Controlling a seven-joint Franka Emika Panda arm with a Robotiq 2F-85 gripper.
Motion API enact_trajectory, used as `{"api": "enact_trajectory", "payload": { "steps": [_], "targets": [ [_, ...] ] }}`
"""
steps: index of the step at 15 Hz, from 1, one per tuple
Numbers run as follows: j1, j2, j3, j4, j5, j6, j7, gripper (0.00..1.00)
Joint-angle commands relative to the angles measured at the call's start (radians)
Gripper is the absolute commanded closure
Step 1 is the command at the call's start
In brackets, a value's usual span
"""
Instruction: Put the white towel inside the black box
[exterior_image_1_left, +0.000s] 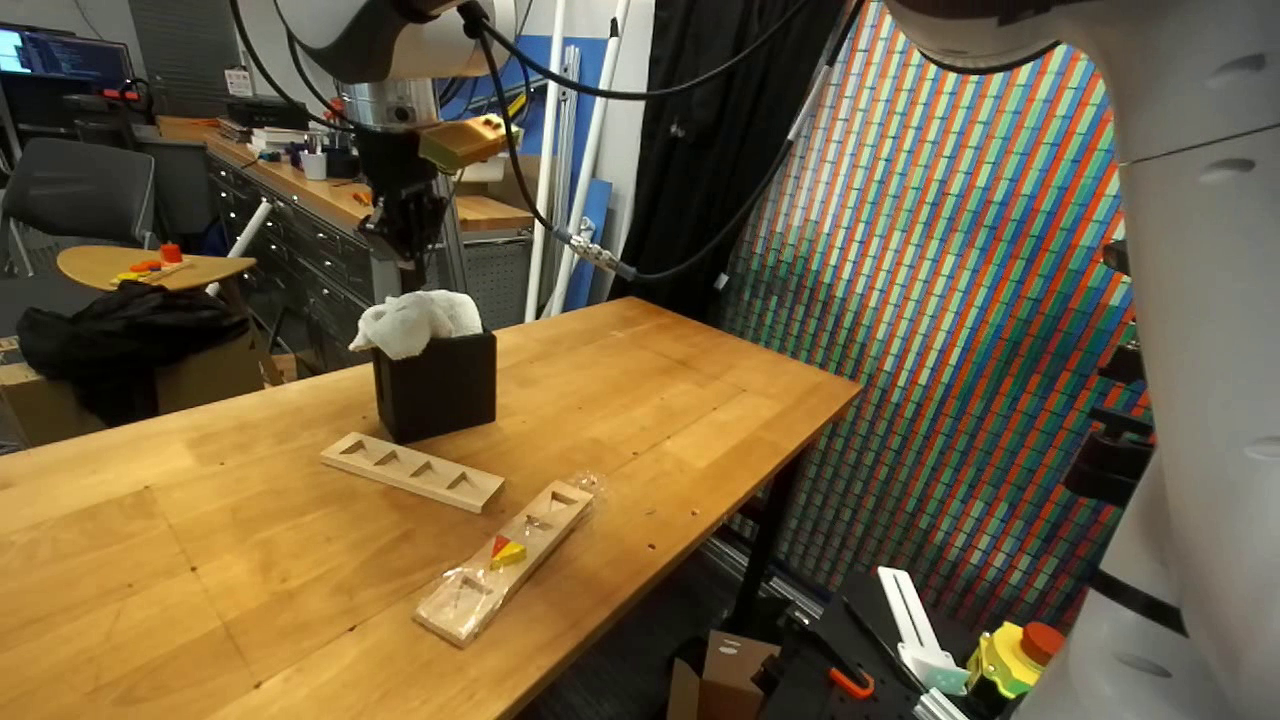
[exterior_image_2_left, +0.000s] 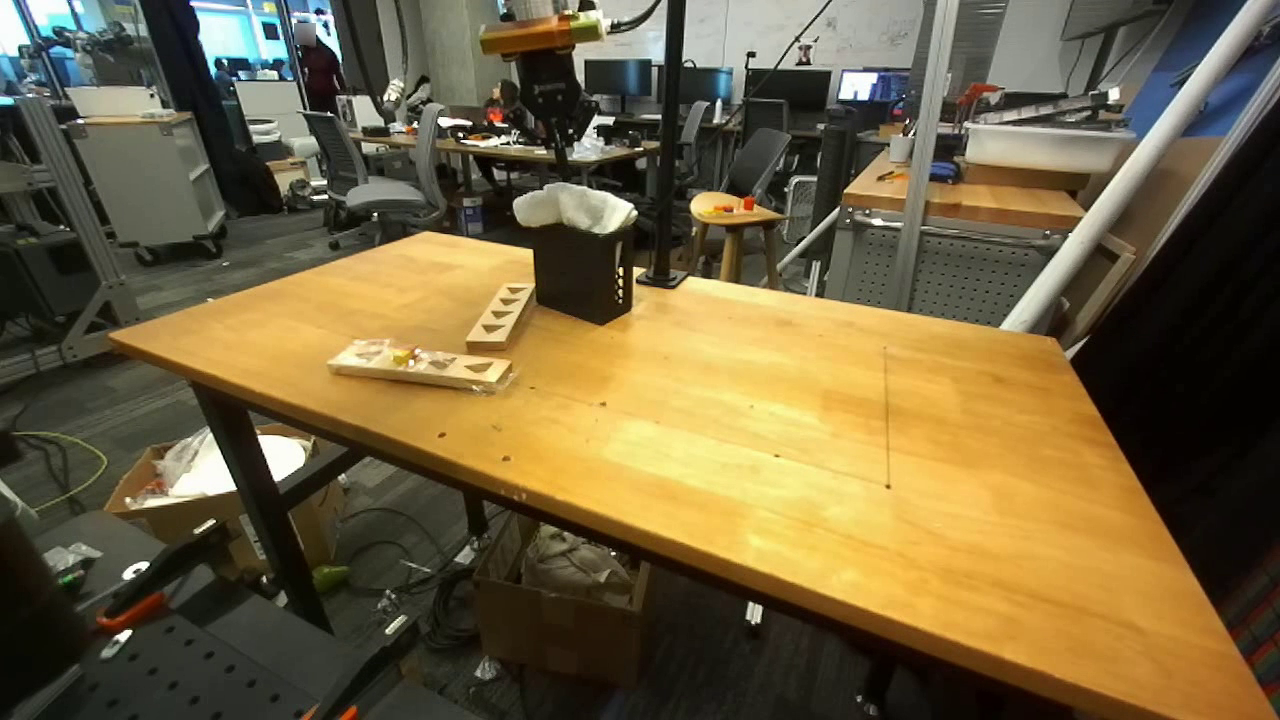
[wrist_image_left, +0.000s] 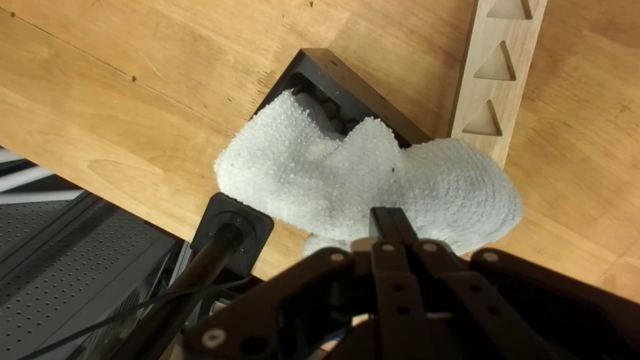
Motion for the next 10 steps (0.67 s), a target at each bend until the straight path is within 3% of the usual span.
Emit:
{"api": "enact_trajectory", "payload": {
  "steps": [1,10],
  "targets": [
    [0.006,0.028,-0.008,0.051,0.000,0.000,0.035,0.99],
    [-0.011,0.066,-0.001,0.037,0.058,0.016,0.070,0.99]
  ]
}}
